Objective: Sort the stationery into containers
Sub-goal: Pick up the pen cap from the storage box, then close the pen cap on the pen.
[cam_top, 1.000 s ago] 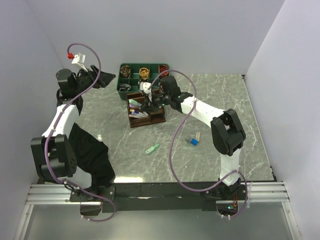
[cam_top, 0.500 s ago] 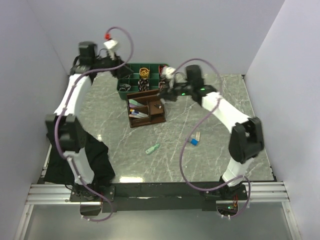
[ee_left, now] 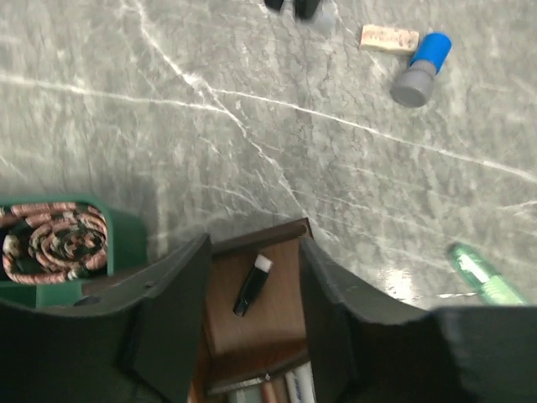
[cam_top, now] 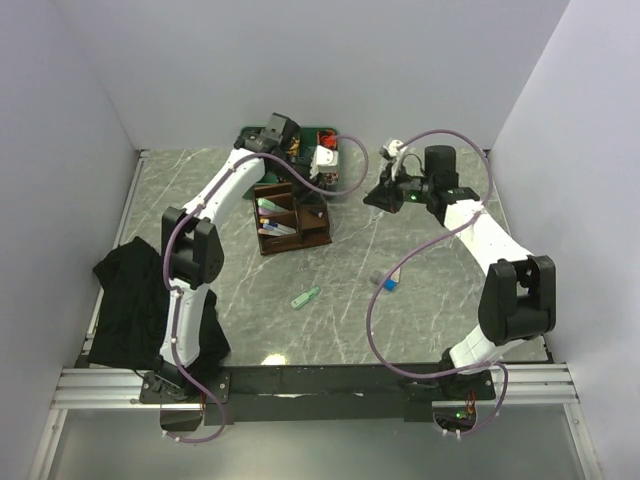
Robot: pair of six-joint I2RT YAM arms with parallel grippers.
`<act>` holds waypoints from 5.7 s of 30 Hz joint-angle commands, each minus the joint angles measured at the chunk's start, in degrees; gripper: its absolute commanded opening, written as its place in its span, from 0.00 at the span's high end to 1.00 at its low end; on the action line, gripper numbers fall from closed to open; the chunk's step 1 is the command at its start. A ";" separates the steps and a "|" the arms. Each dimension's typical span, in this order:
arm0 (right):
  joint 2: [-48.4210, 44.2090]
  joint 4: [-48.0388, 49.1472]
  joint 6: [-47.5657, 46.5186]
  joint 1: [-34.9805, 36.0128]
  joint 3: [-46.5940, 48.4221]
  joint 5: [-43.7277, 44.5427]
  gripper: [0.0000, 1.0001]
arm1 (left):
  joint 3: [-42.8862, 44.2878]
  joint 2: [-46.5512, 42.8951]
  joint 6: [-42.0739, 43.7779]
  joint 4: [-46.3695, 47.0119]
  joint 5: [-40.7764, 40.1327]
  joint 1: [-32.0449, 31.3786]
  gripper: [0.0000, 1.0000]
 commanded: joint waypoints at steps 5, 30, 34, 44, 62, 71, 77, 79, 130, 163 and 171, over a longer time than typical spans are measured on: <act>-7.02 1.74 0.58 -3.96 -4.43 -2.56 1.00 | 4.07 3.05 12.31 -4.18 -5.78 -2.09 0.54; -2.98 4.73 5.32 -4.75 -2.58 -2.56 1.00 | 3.71 7.44 18.66 -8.14 -11.41 -2.45 0.62; -2.72 4.64 5.24 -4.93 -2.58 -2.56 1.00 | 5.39 9.29 19.36 -10.25 -11.24 -2.45 0.64; -1.48 0.43 3.40 -5.46 -0.30 -4.15 1.00 | 10.05 13.33 18.83 -20.61 -10.01 -2.62 0.82; -12.73 5.58 10.40 -4.93 -1.70 -4.41 1.00 | 5.92 -3.53 7.42 -16.24 -5.53 -0.52 0.99; -15.90 21.22 21.40 -0.19 -7.76 -2.30 1.00 | -15.30 -23.73 -42.02 37.75 11.61 8.36 0.99; -15.64 41.76 25.54 6.31 -20.85 4.63 1.00 | -34.33 -29.30 -82.21 80.85 9.07 9.24 0.99; -14.41 47.06 26.94 9.29 -23.15 5.43 1.00 | -30.84 -27.10 -84.08 81.76 8.80 7.76 0.99; -2.36 55.97 54.10 13.27 1.81 11.06 1.00 | -25.89 -25.60 -94.72 87.74 -1.31 2.56 0.99; -0.87 55.09 54.19 13.97 4.36 11.50 1.00 | -25.81 -25.34 -94.28 88.62 -0.34 2.47 0.99; -0.69 54.12 53.84 13.88 4.36 12.12 1.00 | -25.63 -25.86 -94.20 88.45 -0.16 2.56 0.99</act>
